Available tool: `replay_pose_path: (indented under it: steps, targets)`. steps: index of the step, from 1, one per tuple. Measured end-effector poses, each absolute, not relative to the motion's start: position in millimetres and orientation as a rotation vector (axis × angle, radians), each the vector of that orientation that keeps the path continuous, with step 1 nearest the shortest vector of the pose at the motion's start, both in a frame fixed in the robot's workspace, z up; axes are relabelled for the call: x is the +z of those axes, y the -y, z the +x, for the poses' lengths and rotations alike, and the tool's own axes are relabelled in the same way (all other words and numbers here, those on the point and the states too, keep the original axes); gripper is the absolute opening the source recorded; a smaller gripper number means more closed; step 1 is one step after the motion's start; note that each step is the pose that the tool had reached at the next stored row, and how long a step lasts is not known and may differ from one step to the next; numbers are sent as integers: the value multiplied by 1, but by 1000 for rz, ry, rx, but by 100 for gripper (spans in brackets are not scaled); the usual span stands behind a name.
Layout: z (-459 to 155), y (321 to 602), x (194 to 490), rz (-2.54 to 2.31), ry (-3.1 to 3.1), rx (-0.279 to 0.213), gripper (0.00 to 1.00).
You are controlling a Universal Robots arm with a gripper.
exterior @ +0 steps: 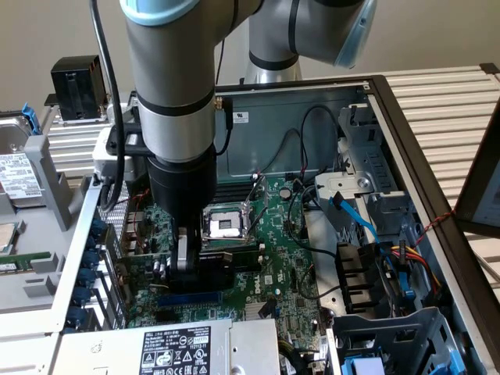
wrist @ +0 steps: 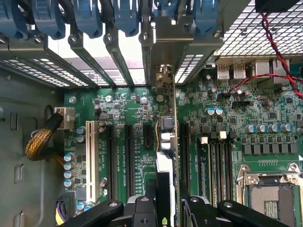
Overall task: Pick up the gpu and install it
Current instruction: 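Insert the gpu into the slot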
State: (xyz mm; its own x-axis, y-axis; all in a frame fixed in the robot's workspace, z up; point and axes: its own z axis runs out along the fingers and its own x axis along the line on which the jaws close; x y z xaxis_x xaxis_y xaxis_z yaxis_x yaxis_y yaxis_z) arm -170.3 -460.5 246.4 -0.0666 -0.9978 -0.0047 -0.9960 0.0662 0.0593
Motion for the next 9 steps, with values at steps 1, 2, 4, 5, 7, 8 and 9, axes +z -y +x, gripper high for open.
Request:
replay_pose_path:
  steps: [1,2,4,5,7,8,9]
  targets:
    - [-170,461,246,2121,2266,-72,27]
    - [-171,461,246,2121,2266,-72,27]
    - [-171,461,246,2121,2266,-72,27]
    - [-171,461,246,2121,2266,-72,27]
    - [-171,461,245,2121,2266,-72,27]
    - [-171,461,245,2121,2266,-72,27]
    - [-171,461,245,2121,2266,-72,27]
